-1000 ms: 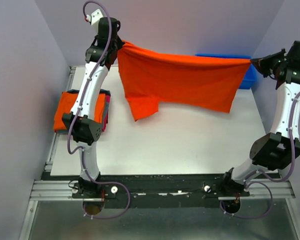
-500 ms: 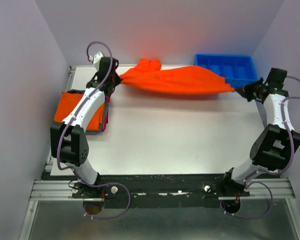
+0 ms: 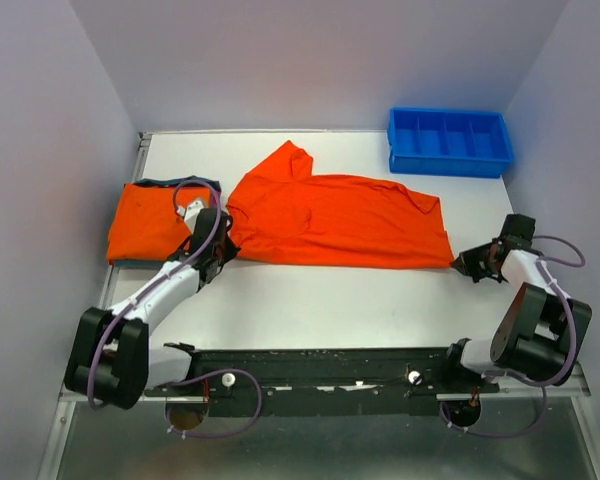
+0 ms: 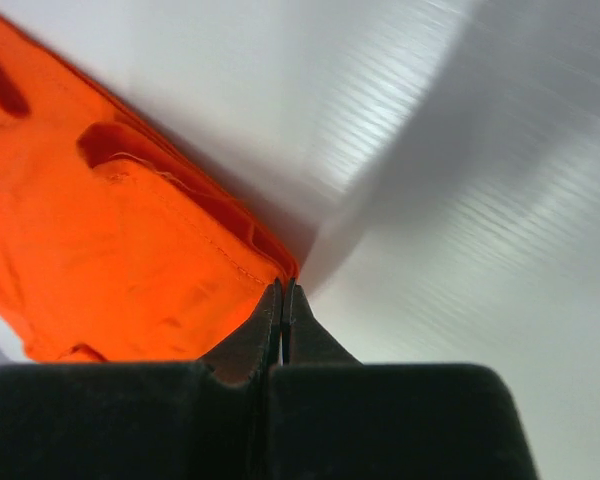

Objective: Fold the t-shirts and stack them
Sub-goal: Fold the flattened tshirt in 1/3 of the way

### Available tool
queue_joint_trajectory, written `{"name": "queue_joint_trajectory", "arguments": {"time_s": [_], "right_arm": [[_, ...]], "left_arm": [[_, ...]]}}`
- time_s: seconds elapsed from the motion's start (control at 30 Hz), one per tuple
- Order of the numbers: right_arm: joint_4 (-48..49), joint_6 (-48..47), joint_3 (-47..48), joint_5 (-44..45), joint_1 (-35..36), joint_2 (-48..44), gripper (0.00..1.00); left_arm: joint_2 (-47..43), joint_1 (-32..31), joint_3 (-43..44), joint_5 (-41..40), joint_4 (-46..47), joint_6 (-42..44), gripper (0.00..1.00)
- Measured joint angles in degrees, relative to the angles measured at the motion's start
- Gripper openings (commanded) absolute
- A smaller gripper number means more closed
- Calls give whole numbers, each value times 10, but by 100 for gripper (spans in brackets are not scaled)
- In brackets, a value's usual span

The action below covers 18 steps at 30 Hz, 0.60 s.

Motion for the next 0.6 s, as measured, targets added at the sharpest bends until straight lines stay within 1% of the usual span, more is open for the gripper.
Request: {"name": "queue_joint_trajectory", "arguments": {"time_s": [0.17, 0.3, 0.5, 0.53, 0.57, 0.6], "right_arm": [[-6, -11, -76, 37, -3, -81, 1], [-25, -14, -114, 71, -5, -180, 1], [-68, -17, -148, 108, -6, -304, 2], [-77, -18, -156, 115, -6, -327, 7], [-84, -19, -162, 117, -6, -344, 23], [-90, -19, -168, 117, -6, -362, 45]], "left_arm": [[-118, -17, -86, 0, -12, -5, 0], [-193, -17, -113, 0, -51, -12, 0], [-278, -20, -141, 5, -116, -42, 0], [-288, -20, -146, 6, -124, -45, 0], [-298, -20, -151, 10, -133, -50, 5], [-306, -20, -157, 12, -142, -55, 14]]}}
